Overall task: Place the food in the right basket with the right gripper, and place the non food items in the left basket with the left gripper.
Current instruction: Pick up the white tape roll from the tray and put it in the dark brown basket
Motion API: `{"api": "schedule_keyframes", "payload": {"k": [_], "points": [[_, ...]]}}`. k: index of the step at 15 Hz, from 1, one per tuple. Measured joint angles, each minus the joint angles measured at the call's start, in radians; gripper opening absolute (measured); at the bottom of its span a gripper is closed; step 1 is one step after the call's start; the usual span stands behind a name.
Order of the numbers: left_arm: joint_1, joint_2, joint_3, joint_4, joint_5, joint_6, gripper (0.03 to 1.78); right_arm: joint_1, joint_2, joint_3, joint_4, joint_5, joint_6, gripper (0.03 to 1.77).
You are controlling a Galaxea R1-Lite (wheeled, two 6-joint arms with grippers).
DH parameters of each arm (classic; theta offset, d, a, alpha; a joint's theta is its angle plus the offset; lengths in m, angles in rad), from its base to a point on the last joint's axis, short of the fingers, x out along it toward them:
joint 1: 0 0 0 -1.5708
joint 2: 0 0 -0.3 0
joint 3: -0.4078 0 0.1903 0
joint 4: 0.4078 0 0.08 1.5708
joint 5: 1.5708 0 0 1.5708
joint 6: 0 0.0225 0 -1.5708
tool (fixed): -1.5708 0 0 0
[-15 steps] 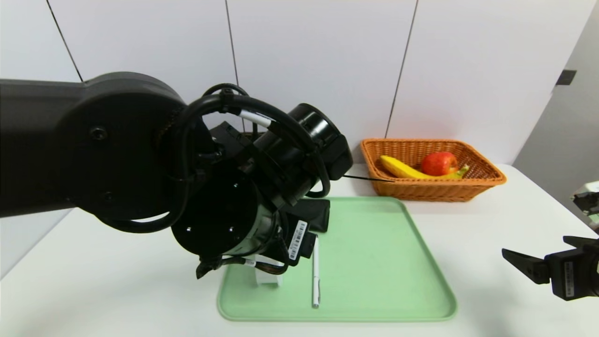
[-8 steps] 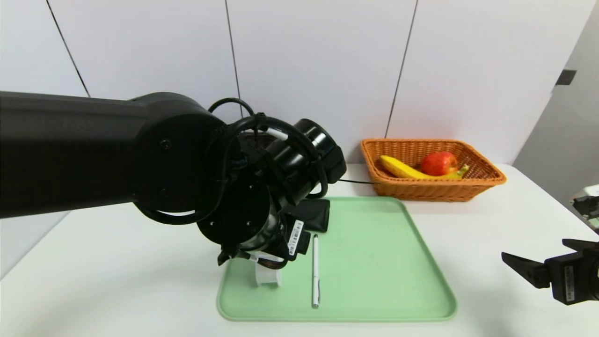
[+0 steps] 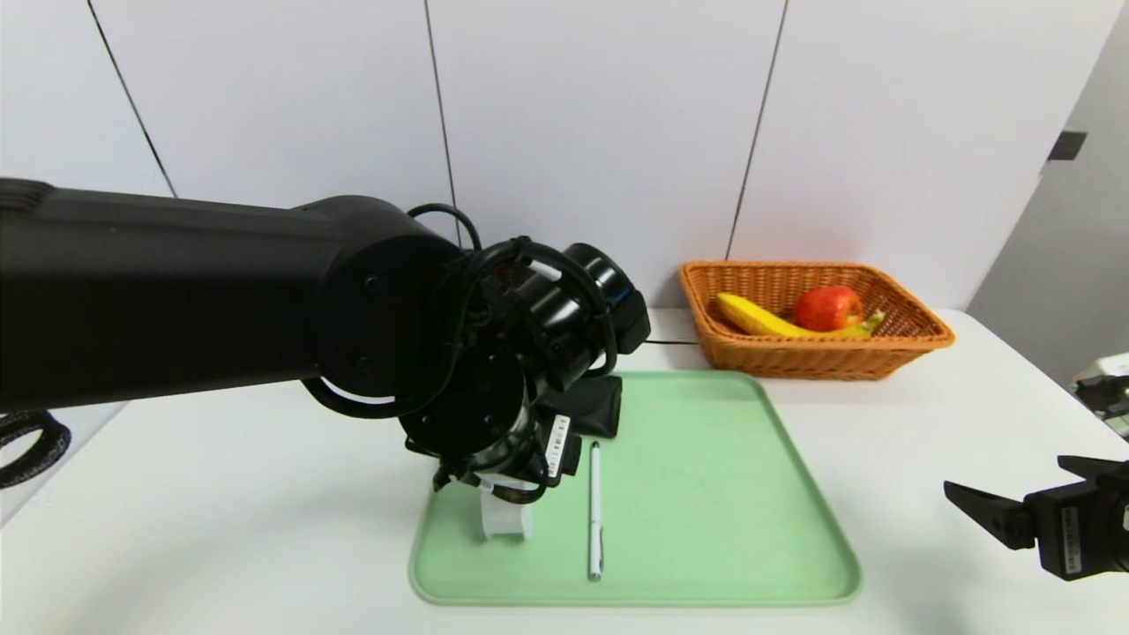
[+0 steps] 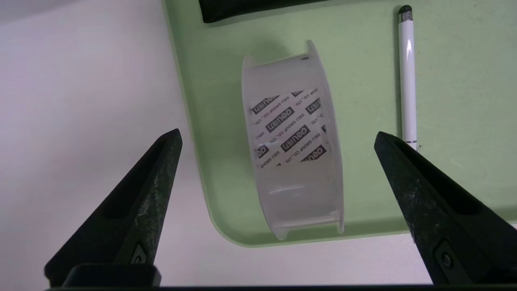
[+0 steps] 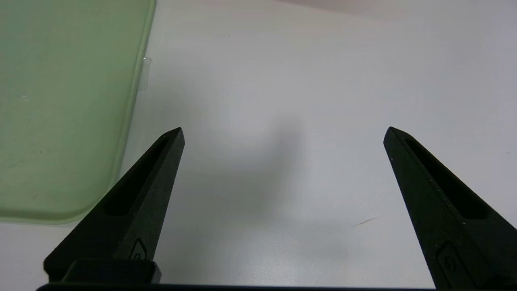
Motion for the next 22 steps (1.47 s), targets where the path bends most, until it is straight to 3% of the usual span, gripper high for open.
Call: {"api": "schedule_keyframes", "payload": {"k": [7,8,11,16,22], "points": [[0.000,0.026,-0.001,0.000,0.000,-0.014,1.69,0.000,0.006,0.004,0.001,0.000,0.001,1.70],[0.000,0.028,-0.001,0.000,0.000,-0.016,1.63,0.000,0.007,0.004,0.000,0.001,0.001,1.70],[0.001,0.032,-0.004,-0.002,0.001,-0.015,1.14,0.000,0.007,0.004,0.000,0.001,0.002,1.70],[0.001,0.038,-0.009,-0.003,0.002,-0.014,0.51,0.000,0.006,0.004,0.000,0.001,0.003,1.70],[0.000,0.038,-0.011,0.001,0.006,-0.017,0.51,0.000,0.003,0.004,0.000,0.001,0.005,1.70]]}}
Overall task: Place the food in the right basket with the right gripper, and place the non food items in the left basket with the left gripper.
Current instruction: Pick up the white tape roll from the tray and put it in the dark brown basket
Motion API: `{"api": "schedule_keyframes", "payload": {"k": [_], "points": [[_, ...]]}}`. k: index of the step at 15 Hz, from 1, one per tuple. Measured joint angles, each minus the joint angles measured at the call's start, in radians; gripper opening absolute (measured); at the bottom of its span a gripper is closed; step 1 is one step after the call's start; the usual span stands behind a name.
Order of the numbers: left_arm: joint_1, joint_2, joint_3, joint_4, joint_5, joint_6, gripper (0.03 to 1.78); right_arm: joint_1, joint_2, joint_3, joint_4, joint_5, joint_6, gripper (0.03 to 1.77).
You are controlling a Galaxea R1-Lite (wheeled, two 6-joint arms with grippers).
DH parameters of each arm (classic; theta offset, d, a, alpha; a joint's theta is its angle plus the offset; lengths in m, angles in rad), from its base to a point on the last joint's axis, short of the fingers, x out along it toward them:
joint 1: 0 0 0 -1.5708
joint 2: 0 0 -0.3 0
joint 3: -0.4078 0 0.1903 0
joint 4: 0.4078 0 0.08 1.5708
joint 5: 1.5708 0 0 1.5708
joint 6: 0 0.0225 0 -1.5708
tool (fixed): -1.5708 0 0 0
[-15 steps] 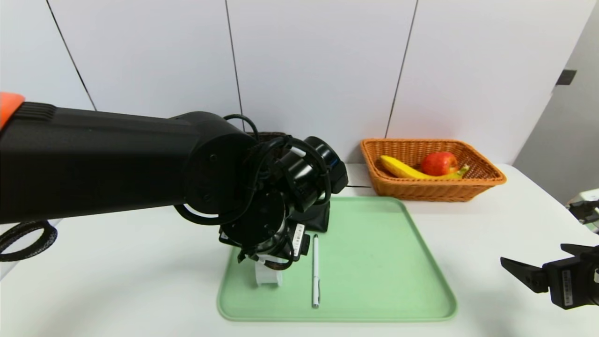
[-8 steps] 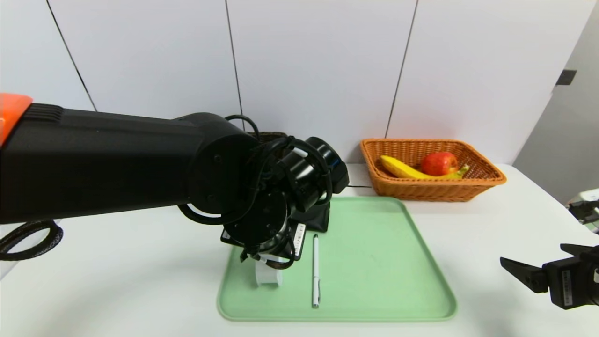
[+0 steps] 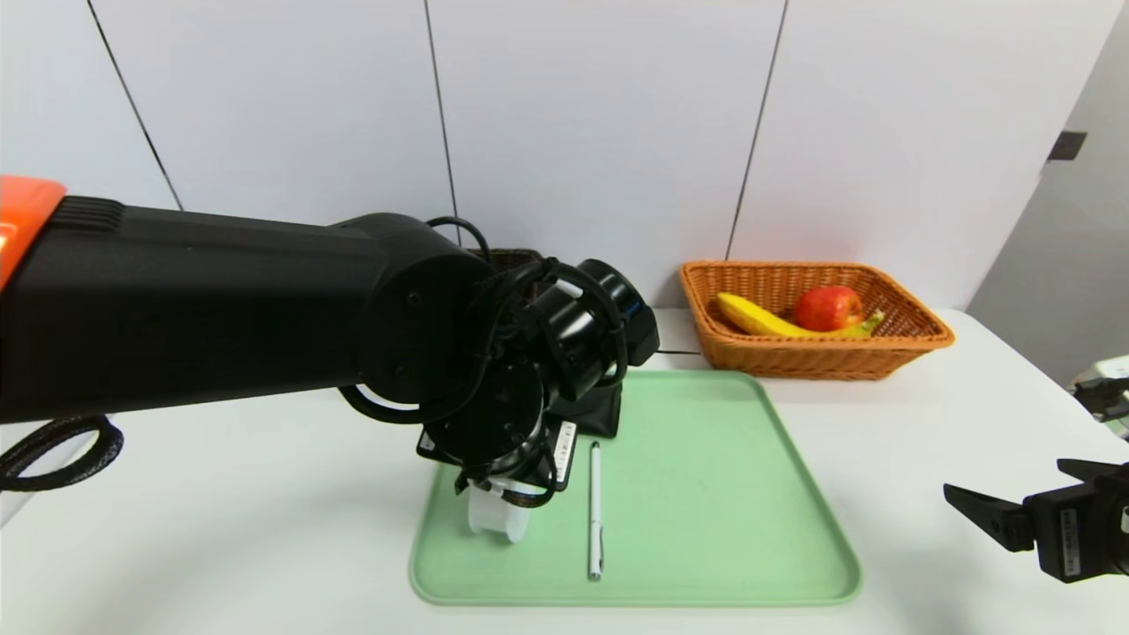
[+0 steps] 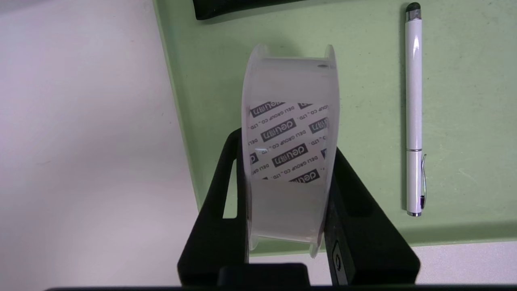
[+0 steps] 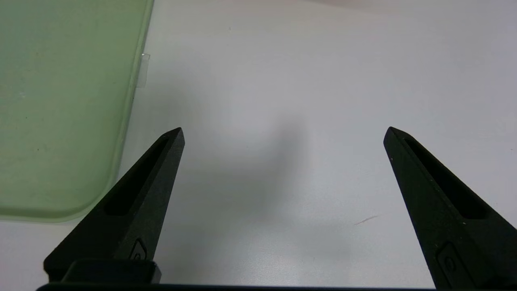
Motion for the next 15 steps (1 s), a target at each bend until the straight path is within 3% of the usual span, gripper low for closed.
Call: {"api": "schedule_keyframes", "payload": {"k": [6,9,12,15], "points": [[0.000,-0.083,-0.149,0.117,-0.001,0.043,0.51,0.000,-0.003,0.008,-0.001,0.000,0.001,1.70],[0.010,-0.143,-0.184,0.116,0.000,0.109,0.51,0.000,-0.003,0.005,-0.001,0.001,0.000,1.70],[0.077,-0.171,-0.234,0.115,0.001,0.140,0.51,0.000,-0.004,0.003,-0.001,0.000,0.001,1.70],[0.205,-0.177,-0.298,0.104,-0.003,0.190,0.51,0.000,-0.009,0.007,-0.001,0.010,0.003,1.70]]}}
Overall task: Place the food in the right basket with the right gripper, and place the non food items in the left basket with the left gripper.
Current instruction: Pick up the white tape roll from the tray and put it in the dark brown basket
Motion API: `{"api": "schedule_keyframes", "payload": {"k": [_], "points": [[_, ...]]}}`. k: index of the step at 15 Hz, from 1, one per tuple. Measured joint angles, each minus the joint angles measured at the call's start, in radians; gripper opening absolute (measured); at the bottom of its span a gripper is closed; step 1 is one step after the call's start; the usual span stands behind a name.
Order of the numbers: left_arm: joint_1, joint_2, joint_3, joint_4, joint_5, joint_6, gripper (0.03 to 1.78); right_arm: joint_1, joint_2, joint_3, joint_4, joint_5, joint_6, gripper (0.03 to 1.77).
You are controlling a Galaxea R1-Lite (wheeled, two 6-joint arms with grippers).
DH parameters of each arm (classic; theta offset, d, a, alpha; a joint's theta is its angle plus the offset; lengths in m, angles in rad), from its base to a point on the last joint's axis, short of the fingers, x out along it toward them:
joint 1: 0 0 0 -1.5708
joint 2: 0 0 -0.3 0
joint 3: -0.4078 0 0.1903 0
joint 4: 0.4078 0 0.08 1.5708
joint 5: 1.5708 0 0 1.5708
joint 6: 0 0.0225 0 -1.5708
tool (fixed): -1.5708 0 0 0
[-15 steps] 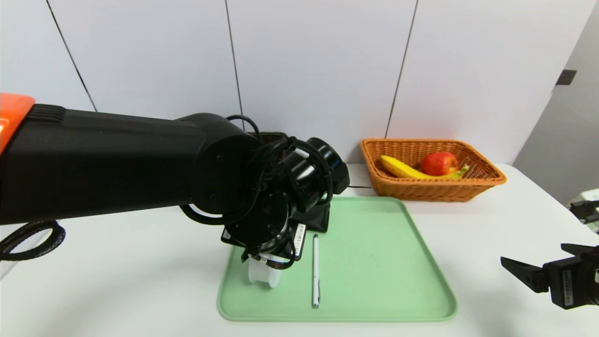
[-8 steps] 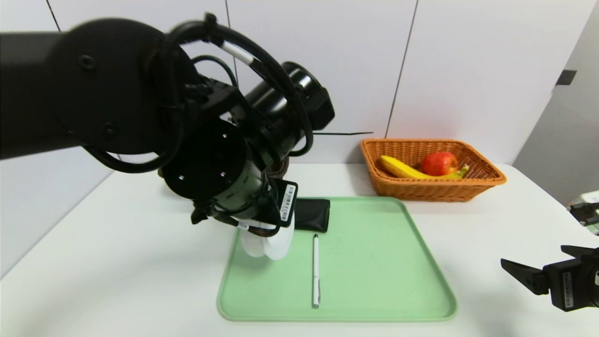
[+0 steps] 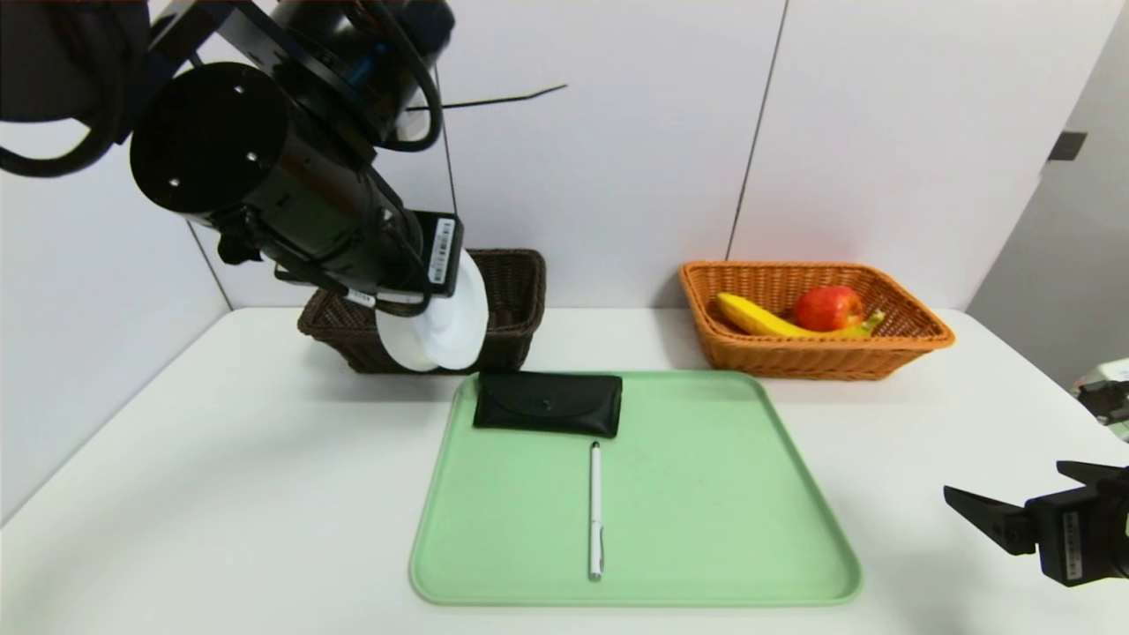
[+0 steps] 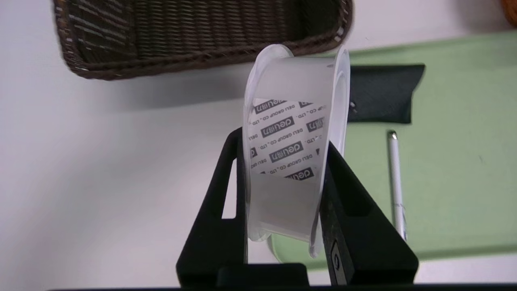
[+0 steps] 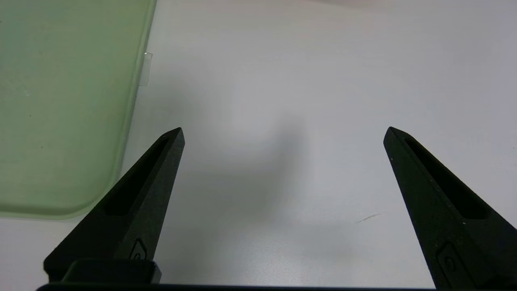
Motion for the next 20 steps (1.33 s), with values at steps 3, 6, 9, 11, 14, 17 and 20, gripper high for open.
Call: {"api": "schedule_keyframes", "payload": {"k": [3,6,9,11,14,17,20], "points": [[0.126,0.011,-0.022,-0.091,-0.015,0.068,0.51,0.000,-0.002,0.000,0.000,0.010,0.000,1.70],[0.241,0.044,-0.026,-0.204,-0.040,0.174,0.51,0.000,-0.002,0.000,0.000,0.010,0.002,1.70],[0.319,0.109,-0.026,-0.311,-0.057,0.206,0.51,0.000,-0.008,-0.001,0.000,0.010,0.003,1.70],[0.361,0.160,-0.026,-0.377,-0.073,0.214,0.51,0.000,-0.011,-0.002,0.000,0.010,0.003,1.70],[0.419,0.234,-0.026,-0.456,-0.078,0.250,0.51,-0.001,-0.016,-0.002,0.000,0.010,0.005,1.70],[0.468,0.291,-0.027,-0.524,-0.087,0.330,0.51,-0.001,-0.018,-0.004,-0.001,0.010,0.004,1.70],[0.499,0.336,-0.027,-0.528,-0.097,0.334,0.51,-0.002,-0.017,0.000,-0.036,0.010,0.007,1.70]]}}
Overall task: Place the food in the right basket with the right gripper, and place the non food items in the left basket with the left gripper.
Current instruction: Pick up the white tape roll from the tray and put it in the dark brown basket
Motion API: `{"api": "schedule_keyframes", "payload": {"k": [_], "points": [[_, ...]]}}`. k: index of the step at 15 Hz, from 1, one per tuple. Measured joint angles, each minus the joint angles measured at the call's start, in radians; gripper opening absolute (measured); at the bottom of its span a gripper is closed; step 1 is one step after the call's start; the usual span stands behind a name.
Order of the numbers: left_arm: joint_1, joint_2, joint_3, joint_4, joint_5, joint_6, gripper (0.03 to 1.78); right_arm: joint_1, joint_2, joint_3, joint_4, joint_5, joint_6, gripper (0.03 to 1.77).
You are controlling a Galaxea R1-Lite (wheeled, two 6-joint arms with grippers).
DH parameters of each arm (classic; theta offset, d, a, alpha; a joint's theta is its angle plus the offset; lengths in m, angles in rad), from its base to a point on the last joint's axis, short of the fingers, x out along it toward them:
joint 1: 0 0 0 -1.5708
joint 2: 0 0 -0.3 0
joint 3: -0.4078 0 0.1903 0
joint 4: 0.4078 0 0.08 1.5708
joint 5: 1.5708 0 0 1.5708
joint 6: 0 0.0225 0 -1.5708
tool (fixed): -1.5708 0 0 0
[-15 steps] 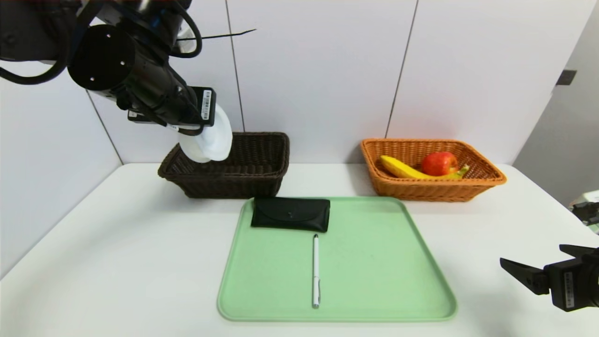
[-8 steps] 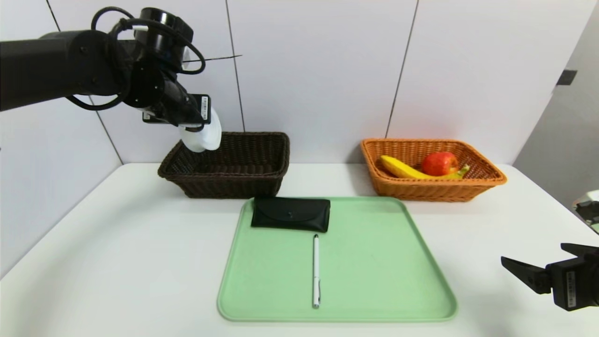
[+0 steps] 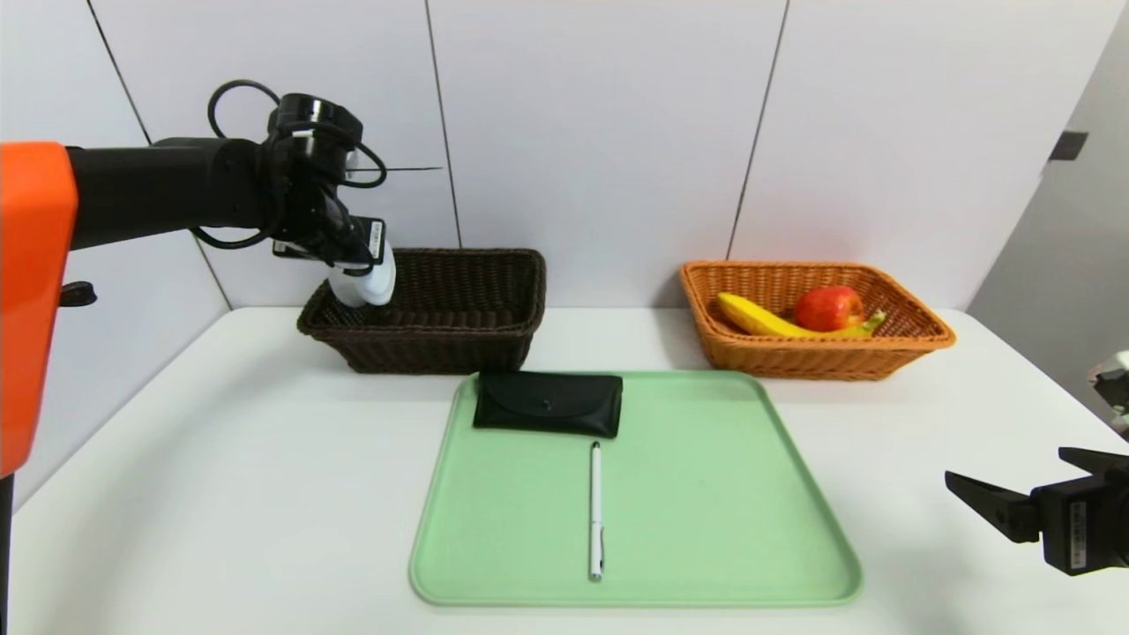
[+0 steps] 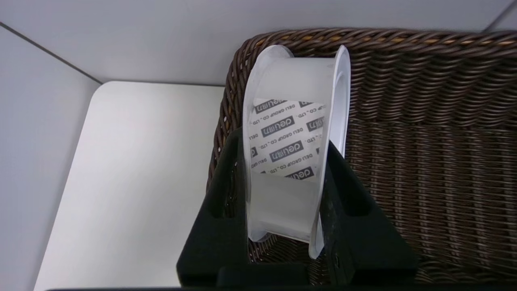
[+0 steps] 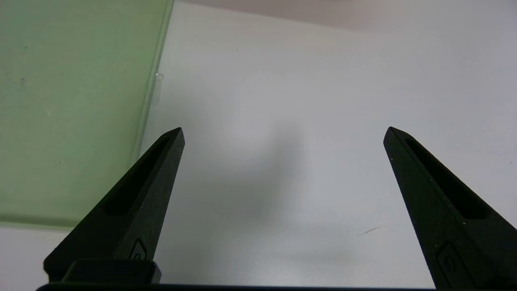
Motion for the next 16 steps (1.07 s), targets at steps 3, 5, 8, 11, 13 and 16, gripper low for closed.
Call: {"api": "schedule_keyframes", "payload": {"k": [3,5,8,11,13,16], "points": [[0.014,0.036,0.002,0.000,-0.002,-0.006,0.51,-0.001,0.001,0.002,-0.001,0.000,0.000,1.70],[0.016,0.049,0.002,-0.002,-0.002,-0.005,0.51,-0.002,0.002,0.003,-0.001,0.000,0.001,1.70],[0.016,0.059,0.000,-0.008,-0.003,-0.003,0.51,-0.001,0.006,0.003,-0.001,0.000,0.001,1.70],[0.017,0.066,0.000,-0.020,-0.001,0.007,0.51,-0.001,0.009,0.008,-0.002,0.001,0.002,1.70],[0.018,0.068,0.000,-0.021,0.000,0.008,0.51,-0.002,0.010,0.013,-0.002,0.001,0.002,1.70],[0.020,0.069,0.000,-0.021,0.003,0.008,0.51,-0.005,0.010,0.015,-0.002,0.013,0.002,1.70]]}}
